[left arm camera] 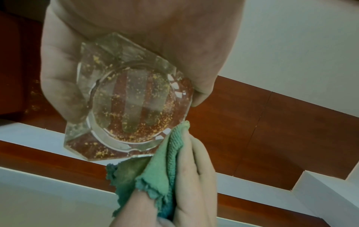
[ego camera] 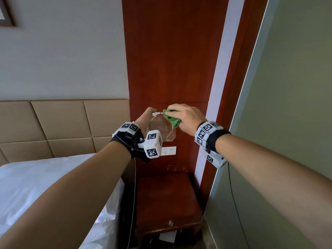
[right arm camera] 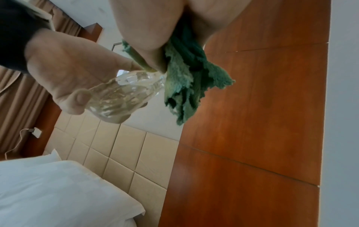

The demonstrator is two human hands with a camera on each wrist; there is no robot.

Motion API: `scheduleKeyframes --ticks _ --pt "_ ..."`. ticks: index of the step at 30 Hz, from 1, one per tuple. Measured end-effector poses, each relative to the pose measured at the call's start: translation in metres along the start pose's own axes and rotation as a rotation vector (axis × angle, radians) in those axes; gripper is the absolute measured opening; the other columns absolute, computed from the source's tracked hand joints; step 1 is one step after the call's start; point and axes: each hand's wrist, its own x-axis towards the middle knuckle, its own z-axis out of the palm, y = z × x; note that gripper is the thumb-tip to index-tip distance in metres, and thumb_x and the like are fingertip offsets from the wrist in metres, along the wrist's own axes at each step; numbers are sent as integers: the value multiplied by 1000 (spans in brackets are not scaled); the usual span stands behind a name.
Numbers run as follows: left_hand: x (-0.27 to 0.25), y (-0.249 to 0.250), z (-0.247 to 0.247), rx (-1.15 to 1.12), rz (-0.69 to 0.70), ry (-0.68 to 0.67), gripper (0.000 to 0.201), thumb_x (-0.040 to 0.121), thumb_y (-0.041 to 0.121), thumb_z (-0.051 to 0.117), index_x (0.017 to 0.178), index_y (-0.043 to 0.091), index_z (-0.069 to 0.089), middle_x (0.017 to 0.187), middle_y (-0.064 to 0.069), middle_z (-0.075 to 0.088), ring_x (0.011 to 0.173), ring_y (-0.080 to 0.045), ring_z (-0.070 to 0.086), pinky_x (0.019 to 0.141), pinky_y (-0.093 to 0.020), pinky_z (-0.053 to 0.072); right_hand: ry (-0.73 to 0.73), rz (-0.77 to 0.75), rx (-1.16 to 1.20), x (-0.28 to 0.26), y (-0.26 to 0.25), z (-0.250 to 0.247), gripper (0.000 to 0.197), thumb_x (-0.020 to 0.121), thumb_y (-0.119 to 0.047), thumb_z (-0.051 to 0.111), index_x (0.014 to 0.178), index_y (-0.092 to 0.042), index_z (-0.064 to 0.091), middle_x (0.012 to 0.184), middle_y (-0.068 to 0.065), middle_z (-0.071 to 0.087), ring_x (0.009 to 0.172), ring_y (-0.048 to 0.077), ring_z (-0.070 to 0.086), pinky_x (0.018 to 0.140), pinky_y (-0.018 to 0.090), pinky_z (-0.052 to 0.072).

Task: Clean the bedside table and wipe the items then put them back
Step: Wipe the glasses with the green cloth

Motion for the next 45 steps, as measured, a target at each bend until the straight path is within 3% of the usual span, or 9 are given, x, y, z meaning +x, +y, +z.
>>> scheduleKeyframes --ticks 4,10,18,26,29,32,37,40,45 --pt "0 6 -3 -3 -10 -40 43 86 49 50 88 9 67 90 -12 70 76 -29 65 74 -37 52 88 33 -22 -1 -8 10 46 78 10 69 117 -14 71 122 1 66 111 28 61 81 40 58" --pt "3 12 -14 -6 -19 -50 50 81 54 51 104 12 64 111 -11 66 101 -29 59 97 -44 43 87 147 -8 4 -21 14 49 79 12 63 120 -14 70 126 1 63 118 25 54 87 38 53" --pt "-2 16 -29 7 3 -26 56 76 53 54 115 13 66 129 -12 64 120 -31 59 107 -45 38 44 218 3 17 -33 15 48 75 13 60 113 -13 73 119 -2 65 112 24 54 87 38 52" --pt "12 20 -43 -10 -16 17 58 71 54 57 113 15 66 129 -14 64 125 -33 55 106 -50 38 -54 208 52 17 -37 15 18 80 -6 66 86 -17 79 94 -6 71 83 20 63 75 38 54" --pt "-2 20 -37 -36 3 2 52 80 51 52 116 16 66 121 -14 69 115 -35 63 103 -50 42 -16 260 115 20 -34 10 12 81 -10 69 85 -14 79 90 -5 72 78 17 66 74 37 56" --pt "-9 19 -30 -45 33 -15 41 87 47 49 102 13 65 110 -16 71 102 -38 66 104 -53 42 122 338 163 23 -29 3 21 83 -8 72 103 -12 76 105 -3 71 93 16 65 86 33 55" --pt "-14 18 -18 -76 33 -25 37 85 47 52 96 14 64 120 -17 68 117 -38 60 106 -56 39 58 357 139 23 -25 1 49 80 11 59 120 -14 70 125 -4 64 114 18 58 100 29 46" --pt "-20 17 -9 -132 31 -38 34 89 44 50 92 13 63 89 -16 72 100 -36 63 105 -51 41 60 373 166 17 -23 6 52 77 13 55 118 -14 72 124 -5 64 109 17 59 93 27 47" --pt "-29 15 2 -308 48 -72 40 91 40 44 100 9 66 94 -17 72 82 -32 63 73 -45 56 -12 363 128 5 -17 15 47 79 9 63 117 -17 72 122 -7 64 109 17 59 97 30 48"
